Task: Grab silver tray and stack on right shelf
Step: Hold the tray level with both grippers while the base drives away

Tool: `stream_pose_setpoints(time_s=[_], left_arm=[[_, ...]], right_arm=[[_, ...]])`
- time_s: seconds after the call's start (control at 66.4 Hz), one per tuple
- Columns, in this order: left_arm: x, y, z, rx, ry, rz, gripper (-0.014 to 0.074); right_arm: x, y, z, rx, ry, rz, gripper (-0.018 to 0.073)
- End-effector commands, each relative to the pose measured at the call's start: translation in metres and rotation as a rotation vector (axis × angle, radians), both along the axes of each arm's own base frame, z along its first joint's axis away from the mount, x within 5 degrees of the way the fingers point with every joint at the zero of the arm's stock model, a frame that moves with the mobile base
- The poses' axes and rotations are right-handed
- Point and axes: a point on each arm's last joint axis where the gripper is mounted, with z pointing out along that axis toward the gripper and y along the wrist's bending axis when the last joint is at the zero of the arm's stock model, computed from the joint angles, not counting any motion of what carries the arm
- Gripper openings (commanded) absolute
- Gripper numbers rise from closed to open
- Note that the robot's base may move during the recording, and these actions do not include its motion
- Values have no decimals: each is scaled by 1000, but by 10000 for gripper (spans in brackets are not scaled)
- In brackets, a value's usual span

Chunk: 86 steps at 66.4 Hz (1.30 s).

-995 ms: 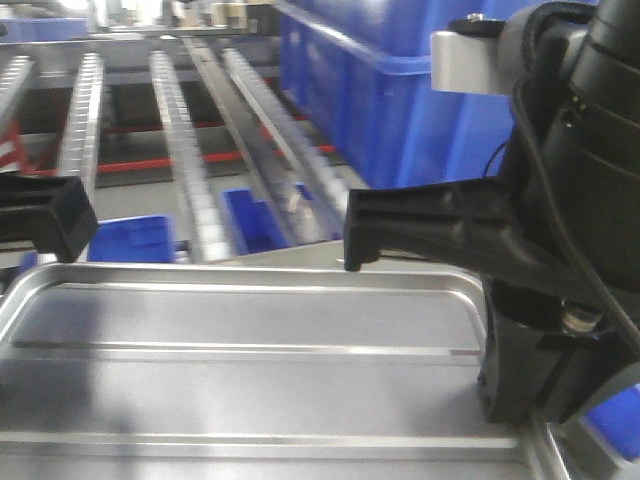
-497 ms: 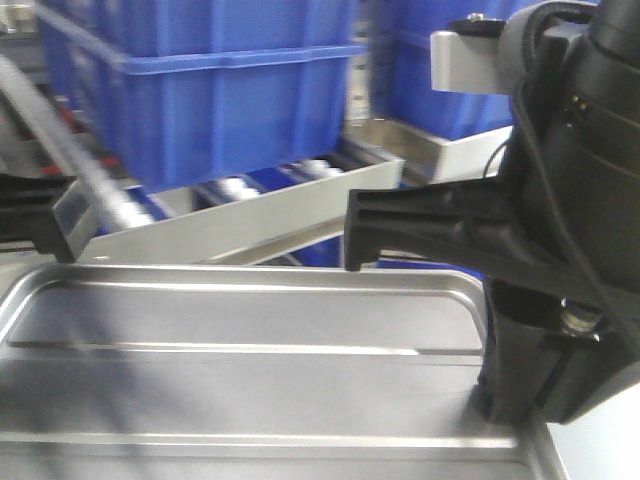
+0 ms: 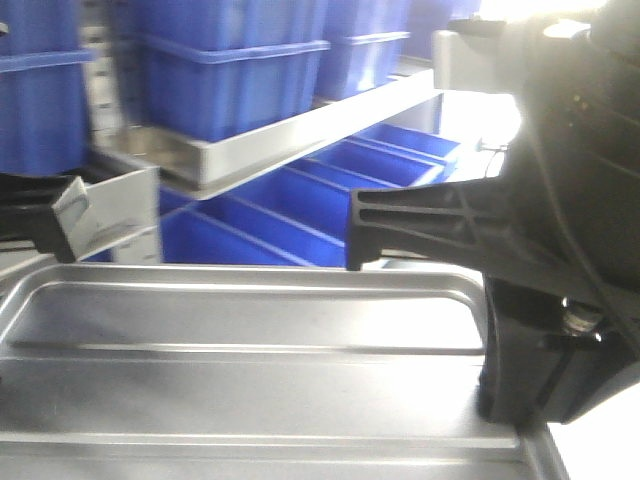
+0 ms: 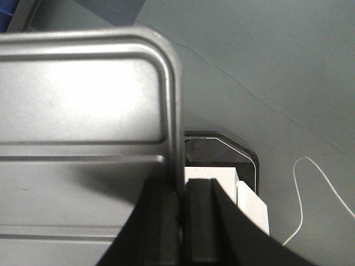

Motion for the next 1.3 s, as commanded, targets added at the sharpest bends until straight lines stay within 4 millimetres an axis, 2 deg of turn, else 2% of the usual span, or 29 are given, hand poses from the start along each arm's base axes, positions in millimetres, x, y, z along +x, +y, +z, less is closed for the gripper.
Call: stream_pose_setpoints(time_s=[0.0, 1.281], left_arm=[[-1, 0, 11, -18, -30, -11, -101], [-3, 4, 10, 24, -1, -3, -101]], right_arm=[[2, -3, 13, 9, -52, 11, 77], [1, -3, 13, 5, -50, 10, 77]])
